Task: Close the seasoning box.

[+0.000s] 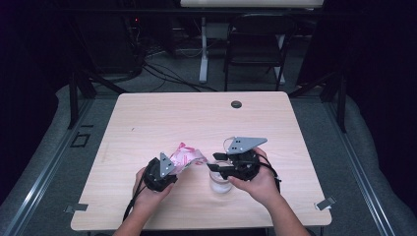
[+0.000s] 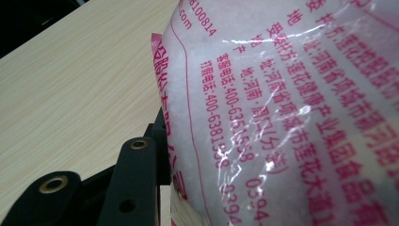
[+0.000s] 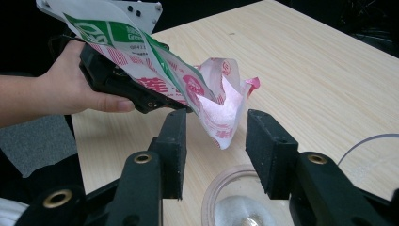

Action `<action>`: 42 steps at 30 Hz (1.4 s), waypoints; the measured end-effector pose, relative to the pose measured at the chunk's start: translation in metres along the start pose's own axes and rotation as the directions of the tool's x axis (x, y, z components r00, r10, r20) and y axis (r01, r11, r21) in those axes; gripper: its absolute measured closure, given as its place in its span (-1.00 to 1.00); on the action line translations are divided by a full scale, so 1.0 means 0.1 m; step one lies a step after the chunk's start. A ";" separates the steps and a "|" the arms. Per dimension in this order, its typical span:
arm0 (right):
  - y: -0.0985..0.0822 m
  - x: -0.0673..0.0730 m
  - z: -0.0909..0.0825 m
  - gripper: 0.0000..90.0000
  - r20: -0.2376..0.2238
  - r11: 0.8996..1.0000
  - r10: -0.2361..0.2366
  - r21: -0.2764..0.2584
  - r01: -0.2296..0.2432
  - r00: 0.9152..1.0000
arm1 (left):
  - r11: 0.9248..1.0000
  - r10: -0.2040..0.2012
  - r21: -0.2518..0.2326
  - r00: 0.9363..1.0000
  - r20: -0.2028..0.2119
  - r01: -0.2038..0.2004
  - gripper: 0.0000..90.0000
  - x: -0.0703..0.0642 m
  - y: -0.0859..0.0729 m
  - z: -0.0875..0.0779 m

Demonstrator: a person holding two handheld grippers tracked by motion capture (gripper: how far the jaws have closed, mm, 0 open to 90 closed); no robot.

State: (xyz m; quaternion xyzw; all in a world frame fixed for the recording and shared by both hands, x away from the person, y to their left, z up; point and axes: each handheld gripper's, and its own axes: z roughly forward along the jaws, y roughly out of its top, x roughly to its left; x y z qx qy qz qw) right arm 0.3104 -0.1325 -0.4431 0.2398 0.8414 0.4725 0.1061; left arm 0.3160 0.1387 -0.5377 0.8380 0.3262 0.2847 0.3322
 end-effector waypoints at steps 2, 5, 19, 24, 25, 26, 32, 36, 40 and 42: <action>-0.01 0.01 -0.01 0.28 0.005 1.000 -0.001 0.000 0.001 1.000 | 1.000 0.003 0.000 1.000 0.002 -0.003 0.34 0.00 0.02 0.00; -0.01 0.02 -0.02 0.22 0.011 1.000 -0.011 0.001 0.011 1.000 | 1.000 0.004 -0.005 1.000 0.007 -0.004 0.34 -0.01 0.04 0.01; -0.02 0.02 -0.06 0.18 0.019 0.999 -0.034 -0.015 0.035 0.999 | 0.998 0.063 0.014 0.998 -0.009 -0.063 0.34 -0.02 0.15 0.04; -0.01 0.03 -0.08 0.17 0.028 0.999 -0.038 -0.023 0.038 0.999 | 0.996 0.083 0.015 0.996 -0.022 -0.083 0.34 -0.03 0.18 0.04; -0.01 0.02 -0.09 0.17 0.029 0.999 -0.039 -0.024 0.040 0.999 | 0.996 0.085 0.016 0.996 -0.024 -0.084 0.34 -0.04 0.19 0.04; -0.01 0.02 -0.09 0.17 0.030 0.999 -0.040 -0.026 0.040 0.999 | 0.996 0.093 0.017 0.995 -0.029 -0.092 0.34 -0.04 0.19 0.05; 0.01 0.04 -0.09 0.17 0.033 0.998 -0.051 -0.027 0.052 0.998 | 0.991 0.131 0.030 0.991 -0.041 -0.130 0.34 -0.06 0.22 0.06; 0.02 0.07 -0.09 0.16 0.032 0.997 -0.066 -0.028 0.067 0.997 | 0.987 0.159 0.035 0.986 -0.047 -0.158 0.34 -0.09 0.25 0.07; 0.02 0.08 -0.08 0.16 0.030 0.997 -0.070 -0.032 0.071 0.997 | 0.985 0.170 0.030 0.984 -0.048 -0.168 0.34 -0.11 0.27 0.08; 0.03 0.08 -0.09 0.17 0.031 0.996 -0.077 -0.031 0.078 0.997 | 0.984 0.178 0.038 0.983 -0.050 -0.176 0.34 -0.12 0.28 0.09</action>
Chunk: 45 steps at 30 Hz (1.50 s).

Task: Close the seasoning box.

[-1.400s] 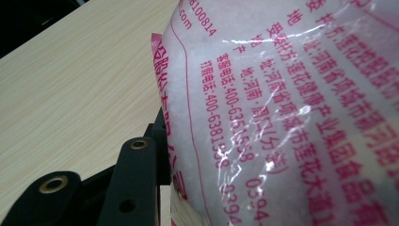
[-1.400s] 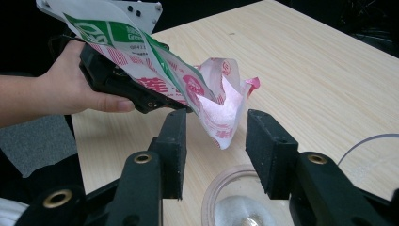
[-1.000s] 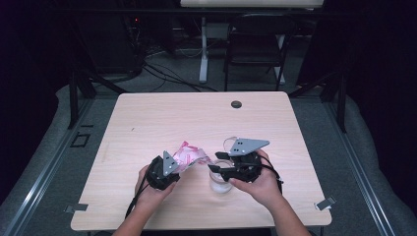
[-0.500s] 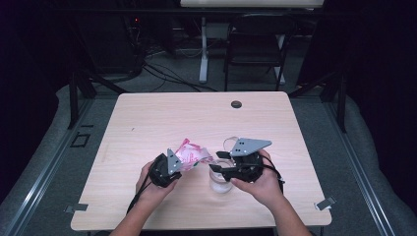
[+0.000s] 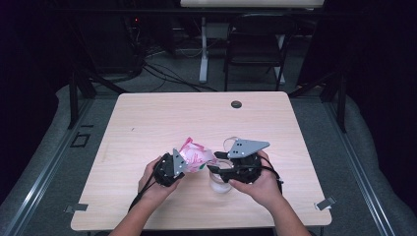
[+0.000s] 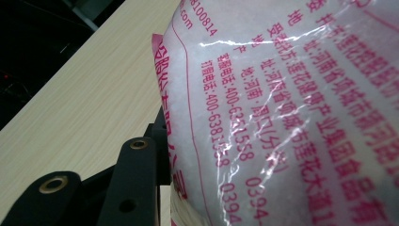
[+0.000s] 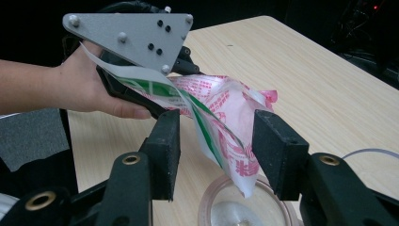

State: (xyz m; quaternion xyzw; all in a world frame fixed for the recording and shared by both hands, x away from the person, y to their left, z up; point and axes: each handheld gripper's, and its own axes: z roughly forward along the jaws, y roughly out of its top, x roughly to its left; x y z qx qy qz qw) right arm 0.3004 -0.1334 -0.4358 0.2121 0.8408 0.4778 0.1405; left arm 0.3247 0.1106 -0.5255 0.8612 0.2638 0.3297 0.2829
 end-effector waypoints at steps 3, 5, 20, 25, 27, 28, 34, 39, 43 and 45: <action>0.01 0.01 -0.01 0.18 0.012 1.000 -0.007 0.000 0.007 1.000 | 1.000 0.011 0.001 1.000 0.002 -0.011 0.34 -0.02 0.01 0.01; 0.02 0.02 -0.01 0.18 0.013 1.000 -0.015 0.000 0.015 1.000 | 1.000 0.016 0.001 1.000 0.004 -0.016 0.34 -0.02 0.02 0.00; 0.01 0.07 0.09 0.22 -0.006 0.999 -0.038 0.036 0.038 0.999 | 0.999 0.029 -0.012 1.000 -0.003 -0.029 0.34 -0.04 0.05 0.00; 0.00 0.07 0.11 0.24 -0.010 0.999 -0.036 0.040 0.036 0.999 | 0.999 0.032 -0.014 0.999 -0.005 -0.032 0.34 -0.04 0.05 -0.01; 0.00 0.07 0.12 0.26 -0.015 0.999 -0.031 0.043 0.031 0.999 | 0.999 0.031 -0.018 0.999 -0.009 -0.031 0.34 -0.05 0.05 -0.01; 0.00 0.07 0.13 0.28 -0.020 0.998 -0.031 0.047 0.032 0.999 | 0.999 0.036 -0.018 0.999 -0.013 -0.036 0.34 -0.05 0.05 -0.01; -0.01 0.07 0.15 0.41 -0.027 0.998 -0.032 0.057 0.034 0.999 | 0.998 0.055 -0.016 0.998 -0.017 -0.055 0.34 -0.05 0.06 -0.03; -0.01 0.06 0.14 0.51 -0.029 0.999 -0.026 0.041 0.027 0.999 | 0.998 0.054 -0.027 0.998 -0.031 -0.055 0.34 -0.04 0.07 -0.04; -0.01 0.05 0.15 0.59 -0.031 0.998 -0.027 0.051 0.029 0.999 | 0.998 0.065 -0.018 0.997 -0.034 -0.066 0.34 -0.03 0.08 -0.05; -0.02 0.05 0.15 0.64 -0.031 0.998 -0.030 0.052 0.031 0.999 | 0.997 0.075 -0.020 0.996 -0.044 -0.076 0.34 -0.03 0.09 -0.05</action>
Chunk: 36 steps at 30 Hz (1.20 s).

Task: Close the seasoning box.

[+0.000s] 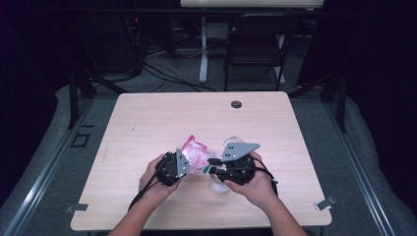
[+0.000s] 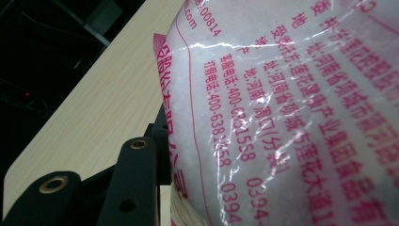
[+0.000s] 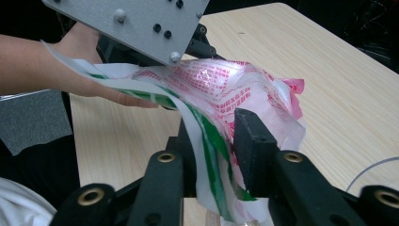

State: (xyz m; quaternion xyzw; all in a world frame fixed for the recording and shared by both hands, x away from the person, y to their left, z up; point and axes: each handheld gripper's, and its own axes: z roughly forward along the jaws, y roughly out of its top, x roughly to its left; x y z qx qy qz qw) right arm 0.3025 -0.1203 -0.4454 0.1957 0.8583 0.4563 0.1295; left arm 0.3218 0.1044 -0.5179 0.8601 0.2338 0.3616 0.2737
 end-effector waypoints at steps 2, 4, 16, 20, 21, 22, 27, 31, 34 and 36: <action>0.00 -0.01 0.00 0.69 0.002 1.000 -0.001 0.005 0.001 1.000 | 1.000 0.002 -0.001 1.000 -0.001 -0.002 0.34 0.00 0.00 0.00; 0.00 -0.01 0.00 0.71 -0.002 1.000 0.005 0.005 -0.005 1.000 | 1.000 0.010 0.002 1.000 -0.006 -0.010 0.34 0.00 0.00 0.00; -0.03 -0.04 0.00 0.98 -0.010 0.999 0.038 0.000 -0.038 0.999 | 0.999 0.048 -0.007 0.998 -0.047 -0.048 0.34 -0.01 0.03 -0.02; -0.04 -0.05 0.00 1.00 -0.022 0.999 0.051 -0.002 -0.052 0.998 | 0.999 0.050 -0.009 0.997 -0.056 -0.051 0.34 0.00 0.03 -0.02; -0.04 -0.05 0.01 1.00 -0.023 0.999 0.054 -0.002 -0.054 0.998 | 0.998 0.055 -0.010 0.997 -0.060 -0.056 0.34 0.00 0.03 -0.02; -0.04 -0.05 0.01 1.00 -0.024 0.998 0.056 -0.003 -0.056 0.998 | 0.998 0.061 -0.009 0.996 -0.065 -0.062 0.34 0.01 0.04 -0.03; -0.05 -0.06 0.01 1.00 -0.033 0.998 0.068 0.003 -0.068 0.997 | 0.997 0.079 -0.010 0.994 -0.078 -0.080 0.34 0.01 0.05 -0.03; -0.05 -0.07 0.01 1.00 -0.037 0.997 0.075 0.003 -0.075 0.997 | 0.994 0.104 -0.010 0.990 -0.096 -0.105 0.34 0.02 0.06 -0.04; -0.06 -0.07 0.01 1.00 -0.039 0.997 0.079 0.004 -0.079 0.996 | 0.993 0.116 -0.009 0.987 -0.109 -0.118 0.34 0.01 0.06 -0.04; -0.06 -0.07 0.02 1.00 -0.036 0.997 0.079 0.006 -0.079 0.996 | 0.992 0.121 -0.010 0.986 -0.115 -0.122 0.34 0.01 0.06 -0.05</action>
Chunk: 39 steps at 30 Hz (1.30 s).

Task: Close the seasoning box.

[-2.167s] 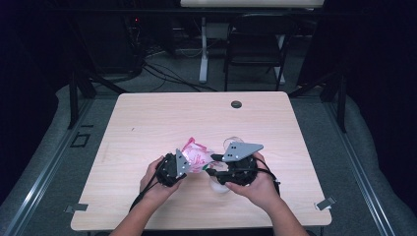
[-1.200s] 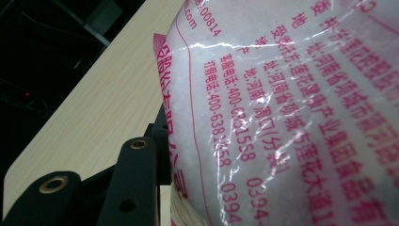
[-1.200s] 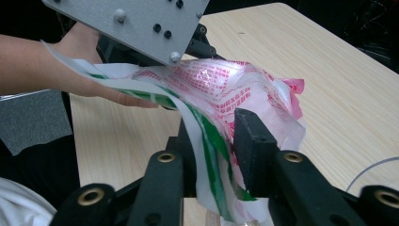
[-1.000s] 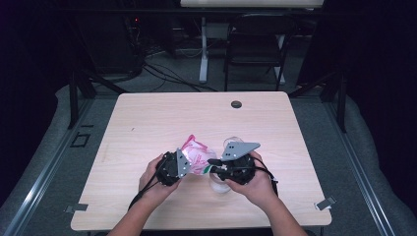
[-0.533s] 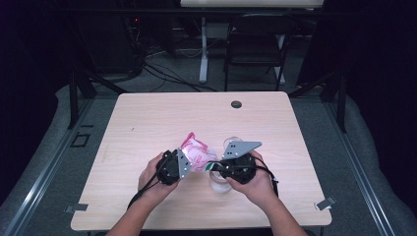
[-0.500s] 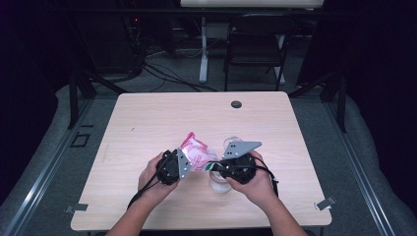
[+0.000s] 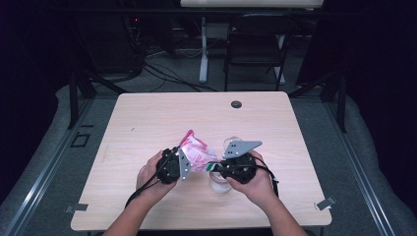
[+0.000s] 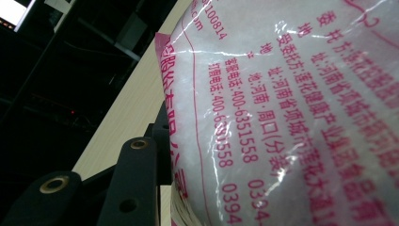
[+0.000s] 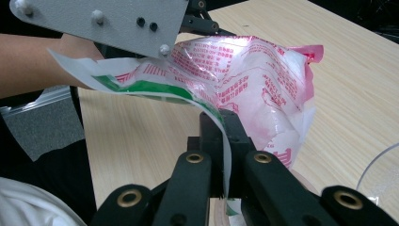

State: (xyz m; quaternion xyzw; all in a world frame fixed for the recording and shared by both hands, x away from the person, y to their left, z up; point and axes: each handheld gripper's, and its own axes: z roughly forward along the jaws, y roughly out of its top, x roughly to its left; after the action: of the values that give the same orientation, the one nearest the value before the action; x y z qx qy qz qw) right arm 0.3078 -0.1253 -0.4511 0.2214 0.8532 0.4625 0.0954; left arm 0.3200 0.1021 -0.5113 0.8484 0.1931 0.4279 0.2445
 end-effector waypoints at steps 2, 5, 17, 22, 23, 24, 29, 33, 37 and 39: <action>0.00 0.00 0.00 1.00 0.000 1.000 0.001 0.000 -0.001 1.000 | 1.000 0.009 0.000 1.000 -0.005 -0.009 0.34 0.00 0.00 -0.01; 0.00 0.00 0.00 1.00 -0.001 1.000 0.002 -0.001 -0.002 1.000 | 1.000 0.025 0.000 1.000 -0.017 -0.025 0.34 0.01 0.01 -0.02; -0.01 0.01 -0.02 1.00 0.000 1.000 -0.004 0.000 0.004 1.000 | 0.998 0.067 -0.008 0.996 -0.060 -0.067 0.34 0.01 0.04 -0.06; -0.01 0.02 -0.02 1.00 -0.002 1.000 -0.007 0.004 0.007 1.000 | 0.996 0.083 -0.013 0.993 -0.086 -0.085 0.34 0.00 0.04 -0.07; -0.01 0.02 -0.02 1.00 -0.001 1.000 -0.007 0.006 0.007 1.000 | 0.995 0.096 -0.009 0.991 -0.095 -0.097 0.34 0.00 0.05 -0.07; -0.01 0.02 -0.02 1.00 0.001 1.000 -0.008 0.009 0.008 1.000 | 0.994 0.105 -0.010 0.989 -0.105 -0.106 0.34 -0.01 0.05 -0.07; -0.02 0.02 -0.02 1.00 0.001 1.000 -0.008 0.012 0.008 1.000 | 0.992 0.125 -0.011 0.983 -0.132 -0.127 0.34 -0.03 0.06 -0.08; -0.03 0.01 -0.02 1.00 0.001 1.000 -0.010 0.017 0.010 1.000 | 0.989 0.145 -0.010 0.977 -0.158 -0.148 0.34 -0.04 0.07 -0.10; -0.03 0.01 -0.02 1.00 0.000 1.000 -0.010 0.019 0.010 1.000 | 0.987 0.159 -0.007 0.974 -0.164 -0.162 0.35 -0.03 0.08 -0.11; -0.03 0.01 -0.02 1.00 0.000 1.000 -0.010 0.019 0.010 1.000 | 0.983 0.183 0.015 0.969 -0.165 -0.183 0.34 -0.02 0.09 -0.13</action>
State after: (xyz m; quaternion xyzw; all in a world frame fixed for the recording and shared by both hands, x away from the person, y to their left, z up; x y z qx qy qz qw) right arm 0.3049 -0.1277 -0.4528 0.2181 0.8587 0.4539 0.0955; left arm 0.3093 0.0973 -0.5011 0.8240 0.1337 0.5178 0.1873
